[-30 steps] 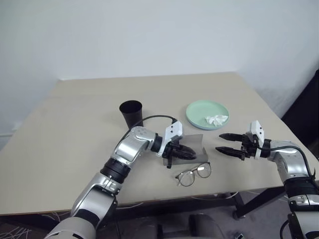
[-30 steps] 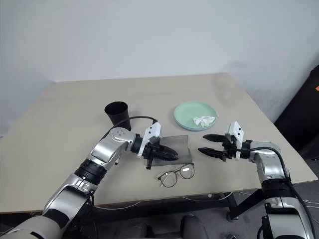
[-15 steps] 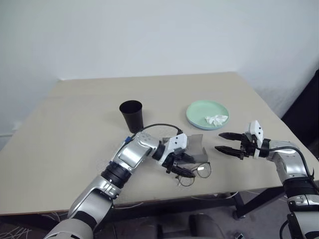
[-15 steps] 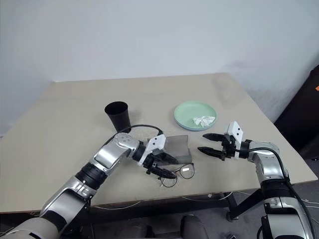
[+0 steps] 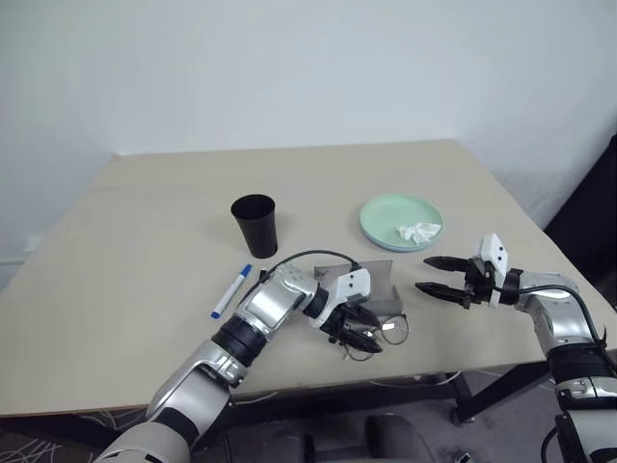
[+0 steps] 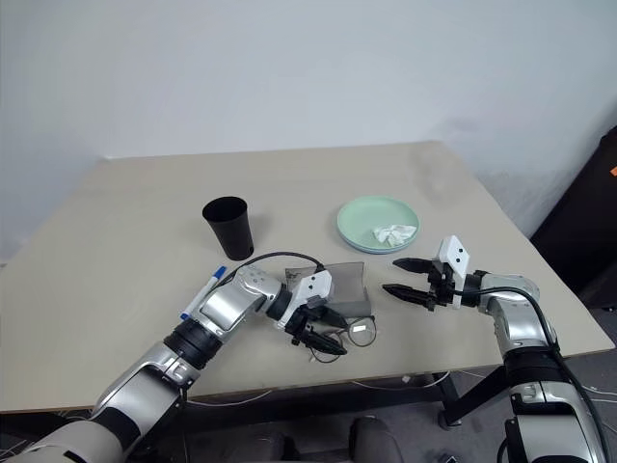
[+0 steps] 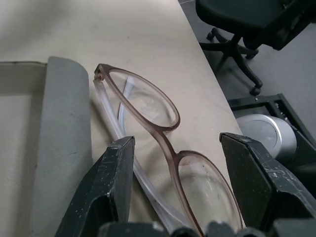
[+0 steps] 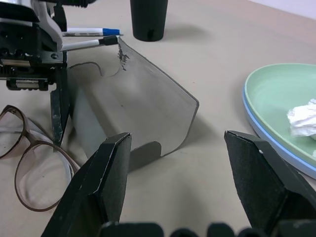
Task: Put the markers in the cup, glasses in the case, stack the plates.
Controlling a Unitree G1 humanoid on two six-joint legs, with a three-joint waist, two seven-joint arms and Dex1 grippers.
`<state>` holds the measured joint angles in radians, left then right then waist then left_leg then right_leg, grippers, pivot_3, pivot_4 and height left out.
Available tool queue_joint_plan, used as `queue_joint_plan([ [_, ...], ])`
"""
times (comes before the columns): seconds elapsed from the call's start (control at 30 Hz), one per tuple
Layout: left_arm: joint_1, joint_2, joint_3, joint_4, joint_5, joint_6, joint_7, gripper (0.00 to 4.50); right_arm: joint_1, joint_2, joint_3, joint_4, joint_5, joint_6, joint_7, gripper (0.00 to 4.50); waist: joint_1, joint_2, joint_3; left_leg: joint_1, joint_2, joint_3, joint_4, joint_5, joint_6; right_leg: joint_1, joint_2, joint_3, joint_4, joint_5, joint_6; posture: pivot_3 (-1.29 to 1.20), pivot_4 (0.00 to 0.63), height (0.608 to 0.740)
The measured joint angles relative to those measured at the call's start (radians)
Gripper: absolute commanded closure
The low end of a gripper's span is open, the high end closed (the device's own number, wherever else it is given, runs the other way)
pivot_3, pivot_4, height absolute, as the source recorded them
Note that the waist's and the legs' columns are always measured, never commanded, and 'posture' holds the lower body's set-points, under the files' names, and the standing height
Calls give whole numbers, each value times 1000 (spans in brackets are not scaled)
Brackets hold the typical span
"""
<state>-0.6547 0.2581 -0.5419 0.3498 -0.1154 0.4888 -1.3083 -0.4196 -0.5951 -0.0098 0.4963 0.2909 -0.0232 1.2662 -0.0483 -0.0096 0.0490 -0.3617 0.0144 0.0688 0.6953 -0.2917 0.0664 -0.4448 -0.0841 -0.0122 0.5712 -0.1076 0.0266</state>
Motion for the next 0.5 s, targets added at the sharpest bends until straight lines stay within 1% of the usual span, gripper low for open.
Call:
queue_joint_plan([
  [0.13, -13, -6, 2, 13, 0, 8, -1, 3828, 0, 1, 1, 2, -5, -4, -1, 1238, 0, 0, 0, 0, 0, 0, 0, 0, 0, 0, 0, 0, 0, 0, 0, 0, 0, 740],
  [0.17, -13, -8, 4, 13, -2, 8, -2, 4284, 0, 1, 1, 2, -8, -5, -2, 1238, 0, 0, 0, 0, 0, 0, 0, 0, 0, 0, 0, 0, 0, 0, 0, 0, 0, 740],
  [0.2, -14, -13, 10, 12, -13, 8, -10, 4461, 0, 1, 1, 2, -10, -5, -3, 1238, 0, 0, 0, 0, 0, 0, 0, 0, 0, 0, 0, 0, 0, 0, 0, 0, 0, 740],
  [0.5, -22, -19, 16, 9, -22, 3, -21, 4461, 0, 5, 1, 7, -19, -16, -9, 1238, 0, 0, 0, 0, 0, 0, 2, 1, 1, 1, 0, 1, 0, 0, 0, 0, 0, 740],
])
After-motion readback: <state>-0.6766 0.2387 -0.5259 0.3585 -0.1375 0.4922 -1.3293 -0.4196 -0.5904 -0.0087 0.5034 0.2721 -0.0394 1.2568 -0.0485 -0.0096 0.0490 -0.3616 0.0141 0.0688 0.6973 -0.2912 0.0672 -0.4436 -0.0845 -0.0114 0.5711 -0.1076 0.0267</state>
